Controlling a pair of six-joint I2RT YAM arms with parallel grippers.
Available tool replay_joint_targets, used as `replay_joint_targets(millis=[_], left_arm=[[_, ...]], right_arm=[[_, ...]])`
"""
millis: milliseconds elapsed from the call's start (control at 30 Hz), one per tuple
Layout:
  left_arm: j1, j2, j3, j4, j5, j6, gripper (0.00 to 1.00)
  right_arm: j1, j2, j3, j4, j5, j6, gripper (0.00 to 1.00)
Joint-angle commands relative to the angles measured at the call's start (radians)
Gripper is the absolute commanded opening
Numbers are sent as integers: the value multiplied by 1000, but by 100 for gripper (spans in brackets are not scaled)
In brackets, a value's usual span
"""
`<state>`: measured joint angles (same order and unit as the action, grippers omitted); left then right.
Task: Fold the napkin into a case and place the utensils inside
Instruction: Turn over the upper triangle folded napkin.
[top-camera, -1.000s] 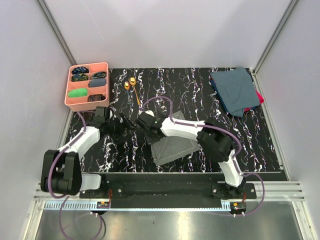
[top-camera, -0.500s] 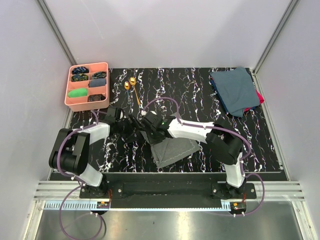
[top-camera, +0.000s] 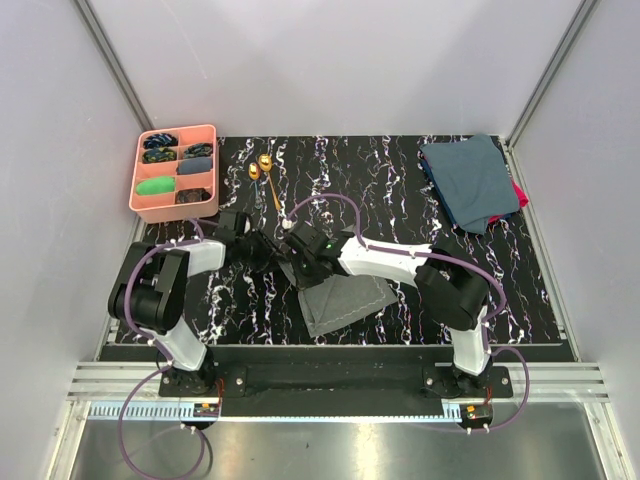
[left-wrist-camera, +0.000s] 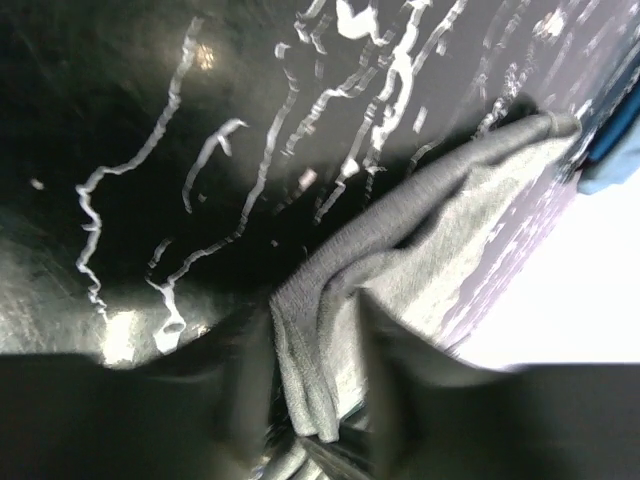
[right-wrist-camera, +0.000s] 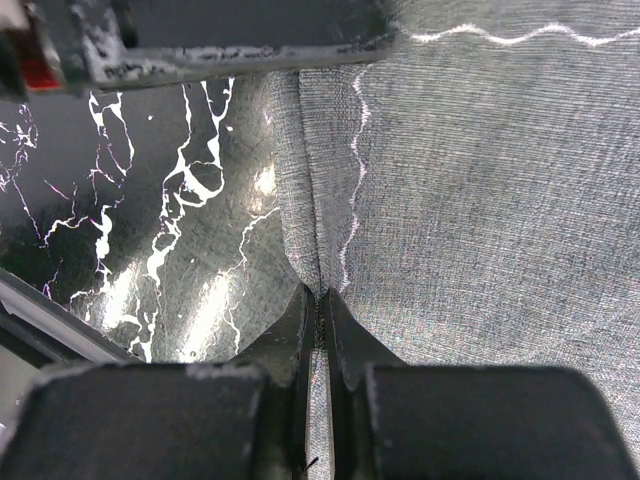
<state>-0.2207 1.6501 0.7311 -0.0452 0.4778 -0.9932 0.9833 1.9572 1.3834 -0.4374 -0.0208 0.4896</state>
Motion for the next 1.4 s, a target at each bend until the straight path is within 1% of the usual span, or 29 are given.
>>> replay_joint_targets(millis=[0,33,100,133,167,233,300,367,400,500,700,833,933,1033,1067,1133,1167,1367], left_arm=[[-5,-1,19,42,-50,8,20],[-5,-9,14,42,-60,10,17],[-9,-30,11,36,-73,19,11],[-11,-33,8,34,-77,19,5],[-11,-36,7,34,-77,16,2],[-12,-33,5,34,-77,16,0],[-12,-26,2,36,-76,14,0],[-14,-24,-1,41,-80,10,0],[-14,-23,-2,42,-84,8,0],[-16,-23,-4,42,-84,8,0],[-19,-24,-10,42,-85,7,0],[-22,-21,-12,42,-88,8,0],[-22,-18,-12,42,-87,8,0],[-22,-16,-12,42,-88,7,0],[-23,-16,-12,42,-88,7,0],[-23,-16,-10,42,-87,5,0],[-23,-16,-10,42,-87,5,0],[-23,-10,-12,42,-84,7,0]], right_arm=[[-3,-35,-4,34,-21,-2,0],[-3,-35,-9,25,-25,1,1],[-2,-38,-17,12,-25,32,9],[0,-40,-24,5,-31,46,15],[5,-43,-26,-3,-33,56,19],[21,-47,-21,-46,-21,72,29],[35,-49,-4,-90,2,78,33],[64,-53,22,-153,36,81,41],[74,-53,32,-174,47,83,42],[110,-47,54,-263,87,98,44],[170,-38,68,-308,128,121,50],[198,-8,123,-369,194,118,53],[224,25,181,-432,243,107,53],[242,48,221,-468,257,95,52],[245,49,223,-468,254,96,51],[249,58,220,-457,234,96,46],[250,60,214,-445,231,98,45],[249,62,169,-432,236,102,44]])
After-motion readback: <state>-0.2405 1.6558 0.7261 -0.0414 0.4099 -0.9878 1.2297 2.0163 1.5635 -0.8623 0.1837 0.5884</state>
